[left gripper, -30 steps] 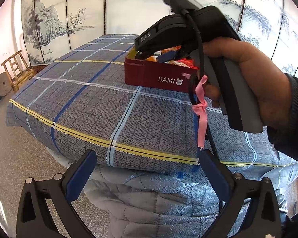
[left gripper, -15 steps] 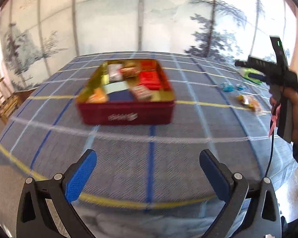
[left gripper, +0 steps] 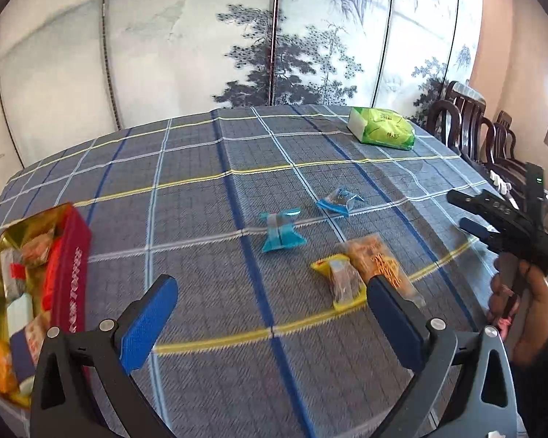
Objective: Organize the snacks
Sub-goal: 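Withdraw the right tool while the left tool grasps a blue-wrapped candy, then carry the blue-wrapped candy with the left tool over the tin, then lower the candy into the tin and open the left tool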
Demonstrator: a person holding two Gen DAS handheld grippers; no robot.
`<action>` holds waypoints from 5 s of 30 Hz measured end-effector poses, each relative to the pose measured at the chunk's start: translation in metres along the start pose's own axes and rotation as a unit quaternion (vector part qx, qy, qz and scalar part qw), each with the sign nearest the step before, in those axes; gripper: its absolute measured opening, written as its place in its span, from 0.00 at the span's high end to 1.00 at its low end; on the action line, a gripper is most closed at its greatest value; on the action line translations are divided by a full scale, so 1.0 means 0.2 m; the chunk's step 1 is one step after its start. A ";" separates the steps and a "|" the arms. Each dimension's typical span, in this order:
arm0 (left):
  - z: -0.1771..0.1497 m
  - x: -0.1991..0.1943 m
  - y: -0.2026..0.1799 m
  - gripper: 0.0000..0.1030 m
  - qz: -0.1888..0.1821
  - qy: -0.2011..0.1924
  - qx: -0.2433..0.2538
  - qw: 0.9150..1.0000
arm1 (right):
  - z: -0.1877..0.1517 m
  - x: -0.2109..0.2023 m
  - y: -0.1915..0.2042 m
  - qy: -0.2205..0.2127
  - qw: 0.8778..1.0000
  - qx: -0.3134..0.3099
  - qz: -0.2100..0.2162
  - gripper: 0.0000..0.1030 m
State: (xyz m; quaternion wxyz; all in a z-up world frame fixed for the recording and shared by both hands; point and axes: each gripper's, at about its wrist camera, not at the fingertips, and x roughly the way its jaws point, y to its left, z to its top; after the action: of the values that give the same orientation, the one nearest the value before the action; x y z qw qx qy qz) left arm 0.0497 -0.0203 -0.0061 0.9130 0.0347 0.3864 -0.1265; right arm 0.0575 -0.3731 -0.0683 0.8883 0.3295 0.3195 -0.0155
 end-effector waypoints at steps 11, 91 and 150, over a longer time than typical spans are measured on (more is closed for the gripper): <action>0.17 0.54 -0.04 0.59 0.005 0.074 -0.029 0.997 | -0.01 0.00 -0.03 -0.001 0.999 0.005 0.032 0.18; 0.24 -0.04 0.95 0.79 0.219 0.005 -0.080 0.973 | -0.02 0.02 -0.01 0.006 1.000 0.001 0.030 0.14; -0.58 -0.79 1.01 0.18 0.110 -0.072 -0.148 0.980 | -0.20 0.42 0.83 0.143 0.937 -0.318 -0.033 0.14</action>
State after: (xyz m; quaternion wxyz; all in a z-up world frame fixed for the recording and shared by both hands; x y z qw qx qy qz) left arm -0.0851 0.2257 0.0189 0.9417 -0.0678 0.3280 0.0311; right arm 0.1417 -0.2036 -0.0455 0.8904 0.0177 0.4426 0.1048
